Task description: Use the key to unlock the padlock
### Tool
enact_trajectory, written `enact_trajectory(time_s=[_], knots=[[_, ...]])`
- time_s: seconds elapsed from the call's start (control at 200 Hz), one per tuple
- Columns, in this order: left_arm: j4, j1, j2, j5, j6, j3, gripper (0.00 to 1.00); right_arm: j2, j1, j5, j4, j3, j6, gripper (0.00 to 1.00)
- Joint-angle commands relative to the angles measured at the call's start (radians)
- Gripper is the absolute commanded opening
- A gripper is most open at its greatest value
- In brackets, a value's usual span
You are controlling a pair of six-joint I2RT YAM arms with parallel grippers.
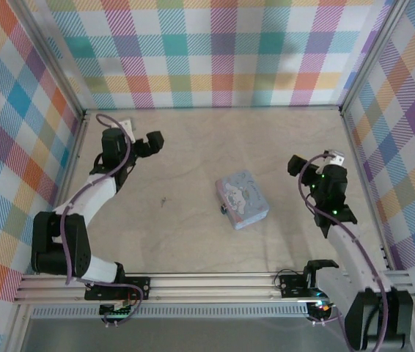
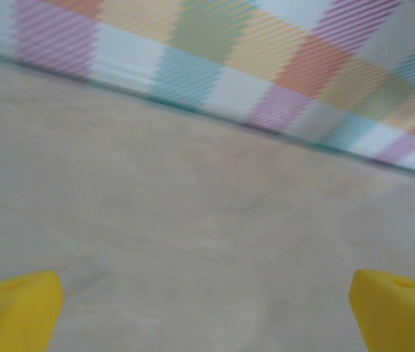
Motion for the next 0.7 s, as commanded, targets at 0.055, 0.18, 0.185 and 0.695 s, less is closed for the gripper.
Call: enact_trajectory(time_s=[0.055,0.18,0.185,0.695], knots=[[-0.097,-0.065,0.105,0.234,-0.151,0.097,1.00,-0.097,-0.001,-0.253,-0.270,0.023,0.160,0.97],[-0.235,-0.165,0.200,0.302,-0.104,0.229,0.89,-0.155,0.000,-0.362,-0.413,0.023,0.228,0.89],[-0.241,-0.169,0.206,0.305,-0.101,0.235,0.89,-0.158,0.001,-0.366,-0.418,0.023,0.230,0.88],[-0.677,-0.443,0.543,0.429,0.165,0.604,0.70,-0.169,0.154,-0.476,-0.481,-0.146,0.414,0.62]])
